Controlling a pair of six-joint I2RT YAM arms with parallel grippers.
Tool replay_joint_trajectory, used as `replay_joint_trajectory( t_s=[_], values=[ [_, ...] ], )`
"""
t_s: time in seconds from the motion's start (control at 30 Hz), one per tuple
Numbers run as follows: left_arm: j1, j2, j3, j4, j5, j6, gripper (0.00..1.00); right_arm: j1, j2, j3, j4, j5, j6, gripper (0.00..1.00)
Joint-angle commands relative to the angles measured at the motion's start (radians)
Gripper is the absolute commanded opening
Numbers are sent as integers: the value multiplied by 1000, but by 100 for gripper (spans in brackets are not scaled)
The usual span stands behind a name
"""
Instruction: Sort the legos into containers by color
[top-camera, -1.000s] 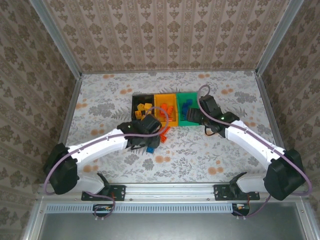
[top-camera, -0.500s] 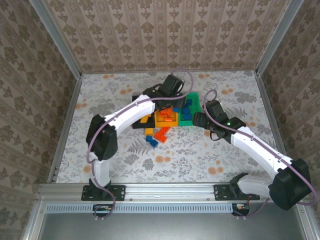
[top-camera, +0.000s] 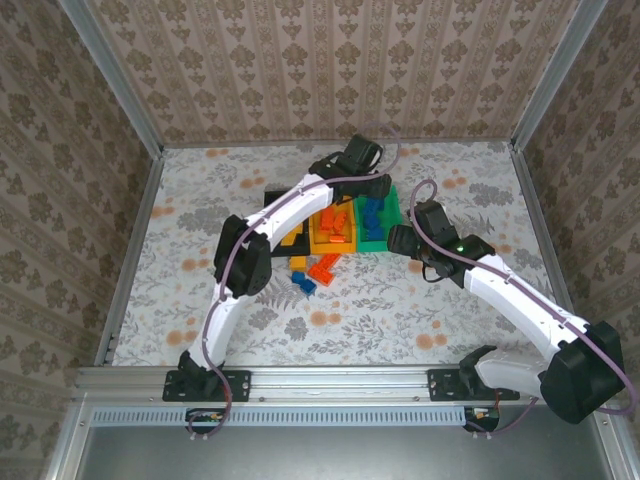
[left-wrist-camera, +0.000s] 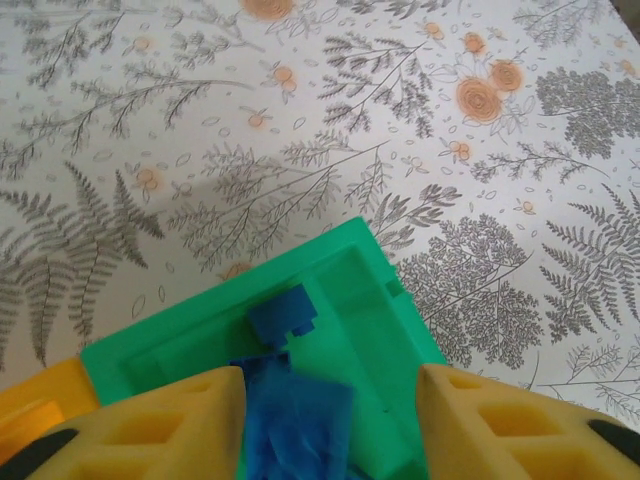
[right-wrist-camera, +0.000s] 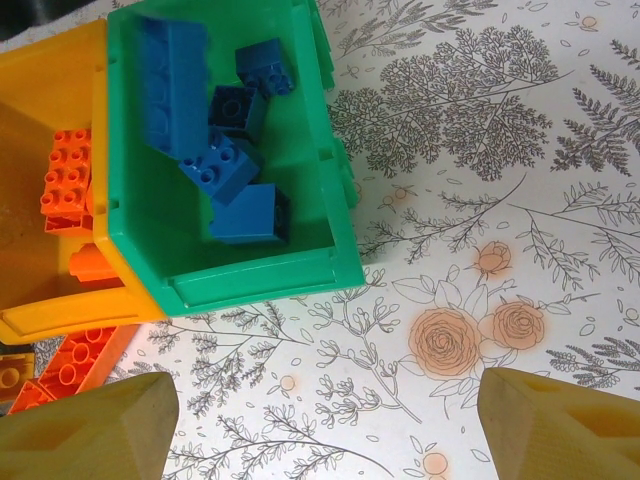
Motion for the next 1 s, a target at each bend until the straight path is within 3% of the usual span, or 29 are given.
replay_joint_trajectory(
  t_s=[0.0,0.17,0.37,0.63,0.8,0.97],
  values=[
    [16,-19,70,-21,22,-8,60,-5,-15,-16,-12,-10,13,81],
    [15,-138,-25,34,40,-19,77,-4,-16,-18,-3,-32,8,82],
    [14,-471,-430,252,44,-58,98,20,11,-16,28,-89,-9,82],
    [-11,-972,-1000,347,-55,-91,100,180,102,-4,98,-111,2,82],
    [-33,-1265,-1268,236,-174,-114,100,306,220,9,168,-116,43,82],
    [-35,-1507,-1467,155,-218,-183,100,399,373,73,229,-100,26,78]
  ],
)
